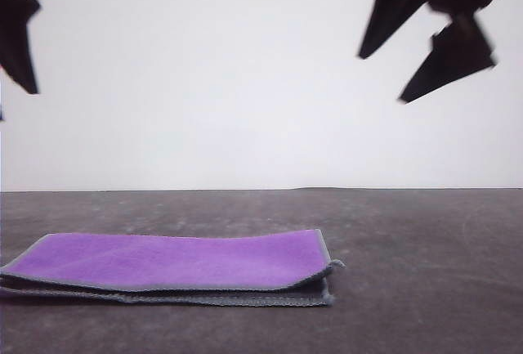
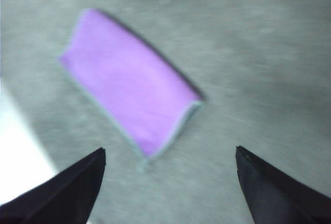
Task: Fold clothes
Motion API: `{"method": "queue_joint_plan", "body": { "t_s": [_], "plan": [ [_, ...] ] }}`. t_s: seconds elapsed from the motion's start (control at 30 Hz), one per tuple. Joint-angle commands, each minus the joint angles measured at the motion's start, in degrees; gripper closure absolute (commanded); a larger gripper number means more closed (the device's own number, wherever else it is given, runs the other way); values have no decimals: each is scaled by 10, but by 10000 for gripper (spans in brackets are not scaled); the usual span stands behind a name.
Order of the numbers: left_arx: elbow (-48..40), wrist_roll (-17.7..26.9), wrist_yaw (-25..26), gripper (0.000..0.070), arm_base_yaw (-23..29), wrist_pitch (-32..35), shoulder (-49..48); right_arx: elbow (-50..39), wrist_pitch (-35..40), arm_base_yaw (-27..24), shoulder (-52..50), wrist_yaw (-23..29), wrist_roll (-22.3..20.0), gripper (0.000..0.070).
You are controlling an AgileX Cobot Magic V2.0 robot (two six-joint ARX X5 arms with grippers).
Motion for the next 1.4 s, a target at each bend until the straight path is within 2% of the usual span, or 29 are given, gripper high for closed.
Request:
{"method": "queue_joint_plan", "body": {
  "t_s": [0.0,0.13,0.27,0.43,0.63,0.83,0.93,1.17,1.37],
  "plan": [
    [11,-16,-6,377,9,-5,-4,7,-13,1,-8,27,14,195],
    [-4,-18,-6,377,33,-7,-40,-21,-31,1,-47,49,14,195],
    [-51,-30,-6,376,44,26,-81,-90,-1,1,-81,52,28,195],
    [-96,-35,-6,377,44,64,-102,-186,125,2,-88,39,93,195],
    [-97,-48,-5,381,44,100,-101,-263,278,12,-57,-37,193,195],
    [-97,-51,-5,381,44,127,-101,-274,345,43,-8,-83,240,195],
    [-97,-51,-5,381,44,133,-101,-274,368,63,24,-88,257,195],
    [-97,-51,-5,381,44,139,-101,-274,418,94,112,-113,289,196],
    [-97,-51,-5,381,44,139,-101,-274,426,98,150,-116,293,197]
  ]
}}
